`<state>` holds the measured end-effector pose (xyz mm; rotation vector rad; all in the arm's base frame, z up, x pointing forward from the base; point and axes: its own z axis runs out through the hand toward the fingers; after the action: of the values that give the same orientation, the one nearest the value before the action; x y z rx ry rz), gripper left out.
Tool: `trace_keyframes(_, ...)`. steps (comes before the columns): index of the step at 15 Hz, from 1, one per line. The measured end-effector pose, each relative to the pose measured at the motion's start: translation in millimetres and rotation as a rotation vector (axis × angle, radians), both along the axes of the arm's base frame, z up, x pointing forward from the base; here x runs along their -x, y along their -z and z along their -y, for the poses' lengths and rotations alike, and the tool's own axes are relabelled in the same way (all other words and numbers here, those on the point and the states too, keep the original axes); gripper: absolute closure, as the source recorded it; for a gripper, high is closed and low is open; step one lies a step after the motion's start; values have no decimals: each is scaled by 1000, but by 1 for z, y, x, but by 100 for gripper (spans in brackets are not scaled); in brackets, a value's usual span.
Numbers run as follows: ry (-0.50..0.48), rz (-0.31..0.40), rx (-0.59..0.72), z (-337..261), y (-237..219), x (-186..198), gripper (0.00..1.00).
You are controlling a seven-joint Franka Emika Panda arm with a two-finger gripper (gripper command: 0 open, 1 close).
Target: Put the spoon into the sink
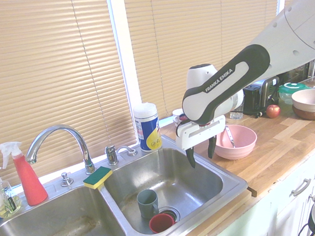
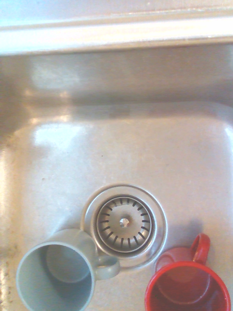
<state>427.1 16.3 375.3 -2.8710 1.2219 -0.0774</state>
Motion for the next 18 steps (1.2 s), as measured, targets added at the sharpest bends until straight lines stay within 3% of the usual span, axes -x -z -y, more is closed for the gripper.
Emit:
trace_keyframes(4, 37, 29, 0, 1, -12, 8, 0)
trace_keyframes(12, 146, 183, -79, 77, -73, 87, 0)
trace_keyframes(18, 238, 192, -147, 145, -66, 81, 0)
